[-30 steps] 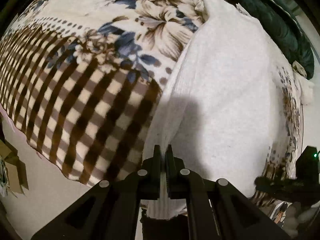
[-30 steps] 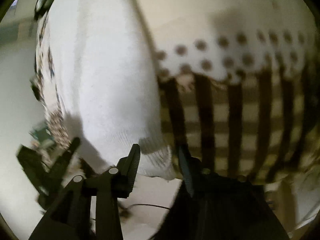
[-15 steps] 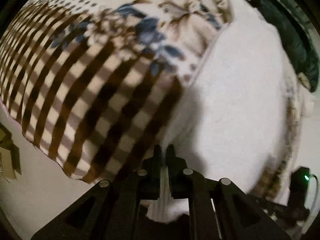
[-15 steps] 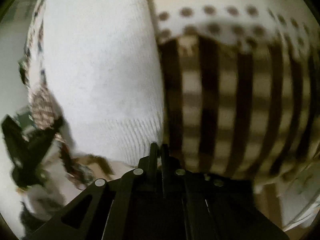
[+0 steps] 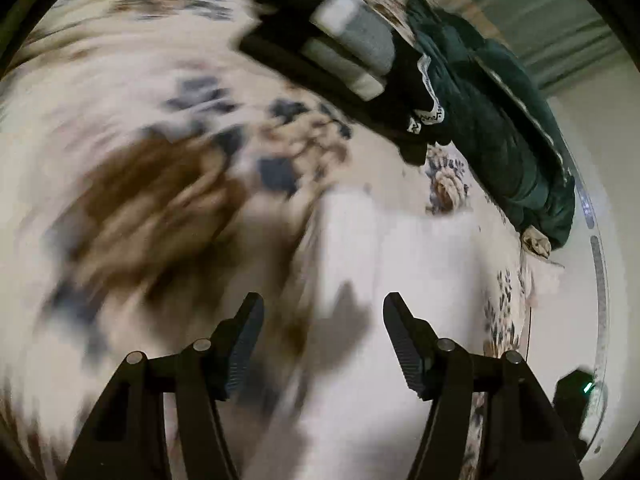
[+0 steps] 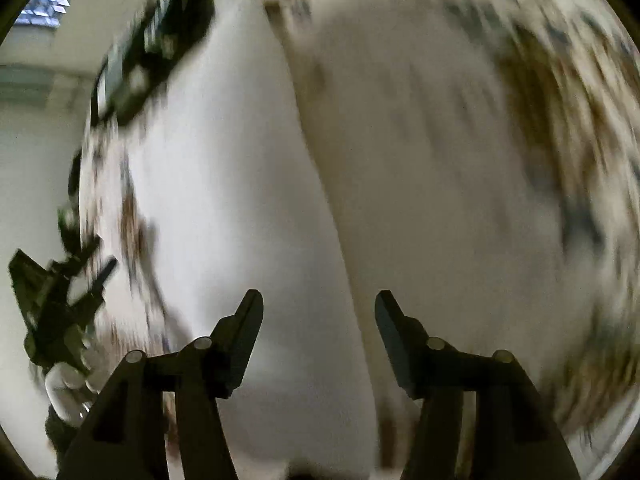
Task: Fold small clothes
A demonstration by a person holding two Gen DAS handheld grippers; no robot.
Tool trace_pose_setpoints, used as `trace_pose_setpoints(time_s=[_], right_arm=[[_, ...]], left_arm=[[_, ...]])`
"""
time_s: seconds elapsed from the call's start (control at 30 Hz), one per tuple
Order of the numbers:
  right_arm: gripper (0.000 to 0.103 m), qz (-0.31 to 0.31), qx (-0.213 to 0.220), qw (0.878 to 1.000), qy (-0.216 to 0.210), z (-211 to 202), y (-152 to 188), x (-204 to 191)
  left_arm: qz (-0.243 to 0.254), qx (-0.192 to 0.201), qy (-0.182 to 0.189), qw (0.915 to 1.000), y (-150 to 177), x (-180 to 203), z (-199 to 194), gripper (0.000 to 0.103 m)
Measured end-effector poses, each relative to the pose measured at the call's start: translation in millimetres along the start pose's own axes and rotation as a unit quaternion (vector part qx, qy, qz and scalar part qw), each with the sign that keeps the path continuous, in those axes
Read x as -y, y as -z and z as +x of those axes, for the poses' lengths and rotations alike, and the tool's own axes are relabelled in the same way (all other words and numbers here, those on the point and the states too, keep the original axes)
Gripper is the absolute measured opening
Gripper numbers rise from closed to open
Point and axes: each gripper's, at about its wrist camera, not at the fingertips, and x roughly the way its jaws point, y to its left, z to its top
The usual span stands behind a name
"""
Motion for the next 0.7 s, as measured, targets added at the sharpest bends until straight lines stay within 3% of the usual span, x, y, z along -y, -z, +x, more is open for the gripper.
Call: trace_pose_setpoints(time_s=[0.07, 0.13, 0.17, 0.27, 0.3, 0.33, 0.37, 0.43, 0.53, 0.57, 0.6, 0.67, 0.7], right_arm=[[0.06, -0.002, 0.044, 0.999, -0.002, 4, -57, -7], [0.061, 0.001, 0.07, 0.998, -0.008, 12, -99, -14], [0.062, 0.003, 0.077, 0.997, -0.007, 17, -125, -15], [0.061, -0.001, 0.076, 0.997, -0.002, 44, -186, -35], [0.042, 0.001, 0.069, 0.998, 0.01, 50, -196, -36], [0.017, 0.002, 0.073, 0.997, 0.029, 54, -204, -36], [0.009, 0.002, 0.074, 0.996, 0.047, 55, -205, -37], [0.008, 0.011, 0.086, 0.993, 0.078, 50, -209, -28], [0.01, 0.01, 0.061, 0.996, 0.071, 69, -192, -41], [0.02, 0.015, 0.045, 0.997, 0.059, 74, -191, -44], [0.036, 0.017, 0.037, 0.998, 0.057, 71, -190, -42], [0.053, 0.011, 0.047, 0.998, 0.047, 61, -184, -49], [0.054, 0.006, 0.053, 0.998, 0.041, 51, -177, -51]], left_arm=[[0.02, -0.025, 0.002, 0.9995, -21, 5, 35, 0.058], [0.038, -0.026, -0.004, 0.9989, -29, 9, 54, 0.02], [0.05, -0.025, -0.002, 0.9985, -33, 13, 61, 0.011], [0.077, 0.0, 0.005, 0.997, -36, 26, 60, 0.01], [0.079, 0.002, 0.012, 0.9968, -39, 29, 60, 0.01], [0.082, 0.006, 0.016, 0.9965, -42, 33, 62, 0.01], [0.082, 0.005, 0.016, 0.9965, -48, 32, 67, 0.01], [0.07, -0.012, 0.012, 0.9974, -56, 24, 83, 0.01], [0.041, -0.044, 0.031, 0.9977, -60, 8, 91, 0.017], [0.03, -0.048, 0.044, 0.9975, -61, 3, 85, 0.026], [0.025, -0.048, 0.047, 0.9974, -62, 0, 78, 0.035], [0.016, -0.036, 0.044, 0.9983, -61, -6, 54, 0.048], [0.01, -0.03, 0.046, 0.9984, -58, -9, 45, 0.053]])
